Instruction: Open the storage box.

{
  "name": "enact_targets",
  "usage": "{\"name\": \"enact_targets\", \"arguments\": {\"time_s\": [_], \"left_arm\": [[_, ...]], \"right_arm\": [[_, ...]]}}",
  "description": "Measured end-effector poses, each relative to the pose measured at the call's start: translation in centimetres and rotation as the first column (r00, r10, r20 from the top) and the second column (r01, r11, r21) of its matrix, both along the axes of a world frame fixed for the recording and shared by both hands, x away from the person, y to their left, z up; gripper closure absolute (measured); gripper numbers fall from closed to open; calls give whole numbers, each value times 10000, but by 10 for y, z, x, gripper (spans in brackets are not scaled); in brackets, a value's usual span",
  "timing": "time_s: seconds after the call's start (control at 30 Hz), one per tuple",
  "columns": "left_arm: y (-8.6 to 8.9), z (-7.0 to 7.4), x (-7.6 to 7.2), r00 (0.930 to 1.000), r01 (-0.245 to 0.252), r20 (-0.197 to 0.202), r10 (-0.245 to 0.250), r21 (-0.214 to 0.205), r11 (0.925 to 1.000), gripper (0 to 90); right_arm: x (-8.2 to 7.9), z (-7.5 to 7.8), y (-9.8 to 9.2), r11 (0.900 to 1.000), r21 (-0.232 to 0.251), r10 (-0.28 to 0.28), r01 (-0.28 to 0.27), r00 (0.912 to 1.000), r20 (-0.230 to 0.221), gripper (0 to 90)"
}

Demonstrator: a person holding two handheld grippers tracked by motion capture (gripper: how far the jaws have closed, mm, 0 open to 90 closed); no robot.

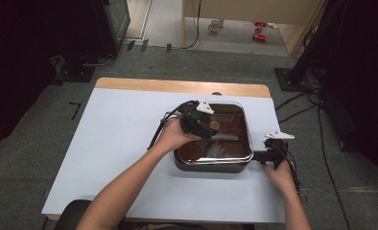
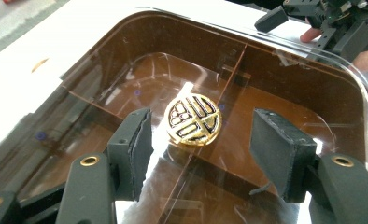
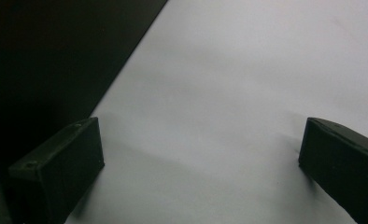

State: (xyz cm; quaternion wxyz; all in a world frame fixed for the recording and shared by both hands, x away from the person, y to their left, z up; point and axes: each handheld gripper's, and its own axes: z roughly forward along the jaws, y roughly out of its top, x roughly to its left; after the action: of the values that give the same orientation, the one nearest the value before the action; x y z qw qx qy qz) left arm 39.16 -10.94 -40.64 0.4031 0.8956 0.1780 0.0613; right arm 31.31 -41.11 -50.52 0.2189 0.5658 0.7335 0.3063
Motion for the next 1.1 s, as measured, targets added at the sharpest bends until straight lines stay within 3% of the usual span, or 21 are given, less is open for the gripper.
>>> {"name": "enact_targets", "arguments": {"time_s": [0.13, 0.2, 0.3, 0.47, 0.67, 0.77, 0.93, 1.1], "left_arm": [[-6, -11, 5, 9999, 53, -87, -50, 299, 9995, 422], [-9, -16, 4, 9998, 110, 170, -121, 597, 9982, 438], [-11, -18, 6, 9995, 142, 262, -151, 345, 9993, 479], [-13, -18, 3, 9995, 108, 299, -117, 291, 9995, 580], [-14, -19, 3, 9998, 178, 59, -179, 166, 9997, 588], [-14, -17, 3, 9999, 109, 61, -111, 306, 9995, 588], [-11, -9, 3, 10000, 72, -35, -71, 119, 9999, 589], [-4, 13, -2, 10000, 66, 7, -66, -140, 9999, 589]], "right_arm": [[0, 0, 0, 10000, -3, 0, 0, 10000, -11, 0], [0, 0, 0, 10000, -2, 3, -3, 10000, -9, 0], [0, 0, 0, 10000, -4, 7, -7, 10000, -10, 0], [0, 0, 0, 10000, -3, 8, -8, 10000, -10, 0], [0, 0, 0, 10000, -7, 8, -8, 10000, -7, 0], [0, 0, 0, 10000, -2, 8, -8, 10000, -12, 0], [0, 0, 0, 10000, 6, 9, -9, 10000, -17, 0], [0, 0, 0, 10000, -2, 21, -21, 10000, -13, 0]]}}
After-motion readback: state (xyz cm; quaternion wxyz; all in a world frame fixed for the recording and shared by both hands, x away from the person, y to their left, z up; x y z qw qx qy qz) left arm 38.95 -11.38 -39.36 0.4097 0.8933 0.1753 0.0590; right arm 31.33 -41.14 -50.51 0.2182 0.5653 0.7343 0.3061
